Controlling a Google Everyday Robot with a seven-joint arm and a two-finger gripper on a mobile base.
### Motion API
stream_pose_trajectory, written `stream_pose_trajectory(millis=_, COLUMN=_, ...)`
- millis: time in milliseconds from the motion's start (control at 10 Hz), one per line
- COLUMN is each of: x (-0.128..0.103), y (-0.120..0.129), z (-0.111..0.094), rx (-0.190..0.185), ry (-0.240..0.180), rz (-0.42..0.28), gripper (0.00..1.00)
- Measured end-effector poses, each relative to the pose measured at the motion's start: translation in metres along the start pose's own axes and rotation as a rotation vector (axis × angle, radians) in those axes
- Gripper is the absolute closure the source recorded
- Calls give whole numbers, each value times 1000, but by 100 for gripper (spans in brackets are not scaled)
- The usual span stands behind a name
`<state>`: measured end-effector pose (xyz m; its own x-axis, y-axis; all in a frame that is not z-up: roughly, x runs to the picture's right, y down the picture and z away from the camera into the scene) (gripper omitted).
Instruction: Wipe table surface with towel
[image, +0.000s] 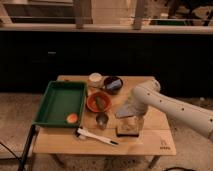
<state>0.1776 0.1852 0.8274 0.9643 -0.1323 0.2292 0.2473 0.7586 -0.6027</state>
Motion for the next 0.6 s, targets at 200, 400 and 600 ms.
stream_pose_trajectory(millis=200, x=-6, y=0, z=6, rx=-2, ry=-5, rz=-12, gripper=20)
stream_pose_trajectory(millis=400, x=-6, y=-7, z=-3, rx=16, ry=5, rz=-20, gripper=20)
stream_pose_trajectory(millis=600, x=-9, y=-24, z=-16, rx=38, ry=15, rz=-58, gripper=20)
